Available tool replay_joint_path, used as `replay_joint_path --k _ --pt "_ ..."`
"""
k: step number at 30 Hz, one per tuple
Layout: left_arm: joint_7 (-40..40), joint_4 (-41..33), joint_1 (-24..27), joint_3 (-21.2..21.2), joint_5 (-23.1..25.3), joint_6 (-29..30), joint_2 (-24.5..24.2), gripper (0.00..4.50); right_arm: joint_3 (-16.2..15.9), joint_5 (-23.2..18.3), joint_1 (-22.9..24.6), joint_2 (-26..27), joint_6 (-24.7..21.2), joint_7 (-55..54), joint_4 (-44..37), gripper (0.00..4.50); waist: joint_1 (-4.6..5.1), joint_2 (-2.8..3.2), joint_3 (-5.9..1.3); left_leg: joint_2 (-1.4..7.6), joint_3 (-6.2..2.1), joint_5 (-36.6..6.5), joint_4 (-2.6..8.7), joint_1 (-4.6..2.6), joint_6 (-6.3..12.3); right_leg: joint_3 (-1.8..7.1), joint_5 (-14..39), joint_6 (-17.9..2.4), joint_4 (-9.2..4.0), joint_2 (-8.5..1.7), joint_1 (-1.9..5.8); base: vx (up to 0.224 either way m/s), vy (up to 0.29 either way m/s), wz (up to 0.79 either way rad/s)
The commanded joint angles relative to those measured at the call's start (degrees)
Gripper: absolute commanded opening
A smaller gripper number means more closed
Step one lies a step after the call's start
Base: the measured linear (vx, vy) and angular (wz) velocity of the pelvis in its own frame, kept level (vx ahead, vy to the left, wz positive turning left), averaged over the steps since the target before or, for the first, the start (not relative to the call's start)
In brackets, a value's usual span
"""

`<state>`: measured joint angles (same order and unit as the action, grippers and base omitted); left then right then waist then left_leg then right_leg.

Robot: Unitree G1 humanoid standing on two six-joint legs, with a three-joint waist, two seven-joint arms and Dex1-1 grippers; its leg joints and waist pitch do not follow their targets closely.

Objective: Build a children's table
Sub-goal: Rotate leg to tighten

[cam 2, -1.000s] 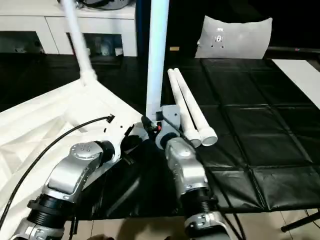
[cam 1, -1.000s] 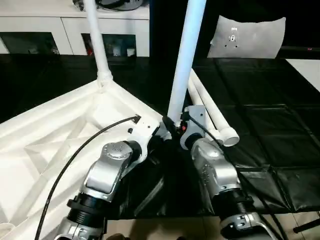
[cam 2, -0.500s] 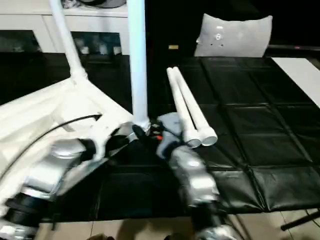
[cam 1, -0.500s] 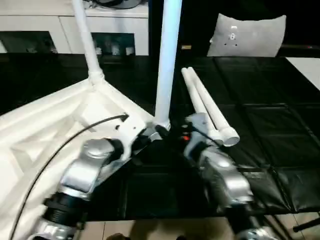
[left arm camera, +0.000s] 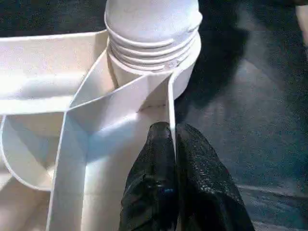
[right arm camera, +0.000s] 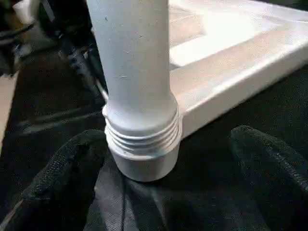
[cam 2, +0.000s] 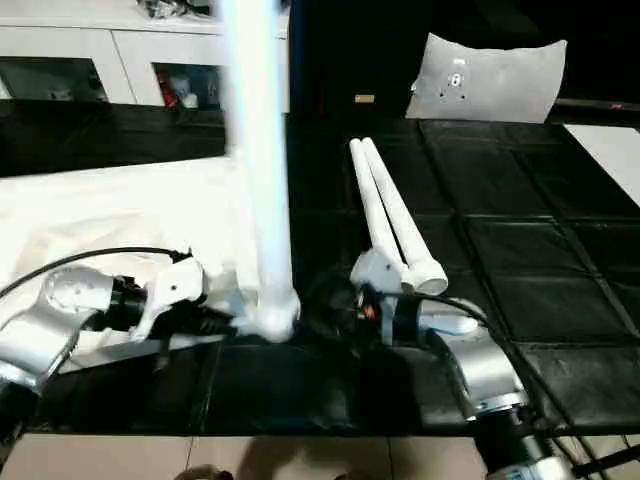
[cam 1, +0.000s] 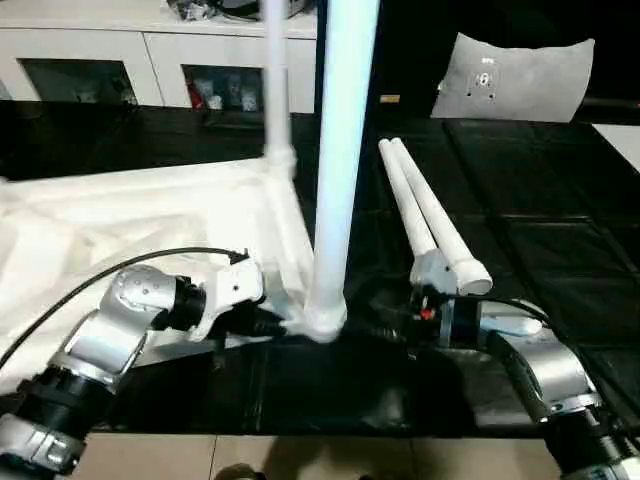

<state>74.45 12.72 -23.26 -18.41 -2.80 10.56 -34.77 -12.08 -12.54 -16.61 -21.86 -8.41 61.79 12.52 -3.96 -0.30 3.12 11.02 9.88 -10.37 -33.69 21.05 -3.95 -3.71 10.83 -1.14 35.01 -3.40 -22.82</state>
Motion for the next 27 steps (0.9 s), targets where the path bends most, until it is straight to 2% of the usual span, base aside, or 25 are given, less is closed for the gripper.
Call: replay_joint_path --k 1,5,6,7,12,13,14,16,18,20,21,24,25,27 --pt "4.2 0.3 -0.9 -3.8 0.4 -2.6 0.2 0.00 -1.8 1.1 -1.3 -0.9 0.2 2.2 0.1 4.45 0.09 0.45 -2.94 2.26 -0.71 -14.4 4.31 -0.78 1.50 3.06 15.2 -10.7 -4.66 -4.47 2.45 0.000 0.000 0.00" --pt "5.7 0.0 -1.4 -4.9 0.1 -3.3 0.9 0.00 -3.5 1.2 -1.5 -1.4 -0.2 4.1 -0.3 4.45 -0.27 0.63 -2.93 2.48 -0.68 -14.9 4.36 -0.95 1.13 3.10 14.6 -11.4 -4.56 -4.44 2.32 0.000 0.000 0.00" --pt "5.9 -0.1 -1.6 -5.2 0.2 -3.3 1.1 0.00 -4.0 1.3 -1.7 -1.4 -0.6 4.7 -0.3 4.45 -0.55 0.39 -2.97 2.50 -0.60 -14.7 4.34 -0.97 1.13 3.14 14.1 -11.5 -4.51 -4.50 2.38 0.000 0.000 0.00" --pt "6.0 -0.2 -1.7 -5.6 0.3 -3.6 1.2 0.00 -4.4 1.4 -1.9 -1.3 -0.6 4.9 -0.3 4.45 -0.74 0.48 -2.97 2.46 -0.59 -14.5 4.31 -0.92 1.14 3.15 13.9 -11.5 -4.45 -4.50 2.40 0.000 0.000 0.00" --pt "6.8 0.4 -2.5 -6.4 1.0 -4.8 1.7 0.00 -5.4 1.9 -3.7 -0.2 -0.4 5.7 1.6 4.45 -0.80 0.38 -2.95 2.45 -0.64 -14.5 4.34 -0.92 0.91 3.10 15.1 -11.2 -4.54 -4.60 2.39 0.000 0.000 0.00" --pt "6.9 0.6 -2.5 -6.4 1.1 -4.9 1.8 0.00 -5.5 1.7 -3.9 -0.1 -0.6 5.8 1.7 4.45 -0.72 0.06 -2.94 2.43 -0.60 -14.5 4.33 -0.88 0.98 3.10 15.3 -11.1 -4.57 -4.57 2.41 0.000 0.000 0.00" --pt "7.1 1.3 -2.9 -6.5 1.5 -5.5 1.8 0.00 -5.6 1.1 -4.4 0.1 -1.4 6.4 1.9 4.45 -0.86 0.16 -2.91 2.41 -0.63 -14.4 4.32 -0.87 1.07 3.12 15.8 -10.9 -4.60 -4.62 2.41 0.000 0.000 0.00" --pt "7.2 2.3 -3.4 -6.7 1.8 -6.3 1.8 0.00 -5.6 0.4 -4.9 0.3 -2.4 7.2 2.1 4.18 -0.90 0.26 -2.97 2.49 -0.66 -14.1 4.34 -0.89 1.07 3.13 15.7 -10.7 -4.55 -4.63 2.43 0.000 0.000 0.00" --pt "7.2 2.6 -3.7 -6.7 1.8 -6.5 1.6 0.00 -5.9 0.2 -5.1 0.2 -2.8 7.8 2.2 4.18 -1.02 0.20 -2.99 2.50 -0.64 -13.7 4.34 -0.83 1.12 3.12 14.7 -10.8 -4.42 -4.61 2.46 0.000 0.000 0.00" --pt "7.3 2.6 -3.7 -6.6 1.8 -6.5 1.5 0.00 -5.9 0.2 -5.1 0.1 -2.9 8.0 2.3 3.87 -1.02 0.07 -2.99 2.49 -0.61 -13.5 4.31 -0.80 1.10 3.12 14.5 -10.9 -4.37 -4.65 2.46 0.000 0.000 0.00" --pt "7.3 2.6 -3.8 -6.7 1.8 -6.6 1.4 0.00 -5.9 0.2 -5.2 0.2 -2.8 8.1 2.4 3.79 -1.08 0.21 -3.01 2.48 -0.61 -13.5 4.30 -0.85 1.07 3.13 14.6 -10.9 -4.39 -4.68 2.44 0.000 0.000 0.00" --pt "7.3 2.7 -3.9 -6.6 1.8 -6.6 1.4 0.00 -5.9 0.0 -5.4 0.3 -3.0 8.1 2.7 3.75 -1.02 0.16 -2.92 2.46 -0.62 -14.1 4.36 -0.83 0.96 3.10 15.8 -10.7 -4.53 -4.63 2.40 0.000 0.000 0.00" --pt "7.4 3.3 -4.1 -6.6 2.1 -7.1 1.4 0.00 -5.9 0.2 -5.6 0.5 -2.9 8.3 3.2 3.45 -1.06 0.18 -2.92 2.46 -0.63 -14.1 4.36 -0.85 0.92 3.12 16.1 -10.5 -4.57 -4.66 2.38 0.000 0.000 0.00" --pt "7.3 3.7 -4.2 -6.6 2.2 -7.6 1.4 0.00 -6.0 0.3 -5.6 0.6 -2.7 8.3 3.4 3.37 -1.03 0.08 -2.96 2.42 -0.63 -14.4 4.35 -0.85 0.86 3.07 16.9 -10.4 -4.64 -4.64 2.37 0.000 0.000 0.00"
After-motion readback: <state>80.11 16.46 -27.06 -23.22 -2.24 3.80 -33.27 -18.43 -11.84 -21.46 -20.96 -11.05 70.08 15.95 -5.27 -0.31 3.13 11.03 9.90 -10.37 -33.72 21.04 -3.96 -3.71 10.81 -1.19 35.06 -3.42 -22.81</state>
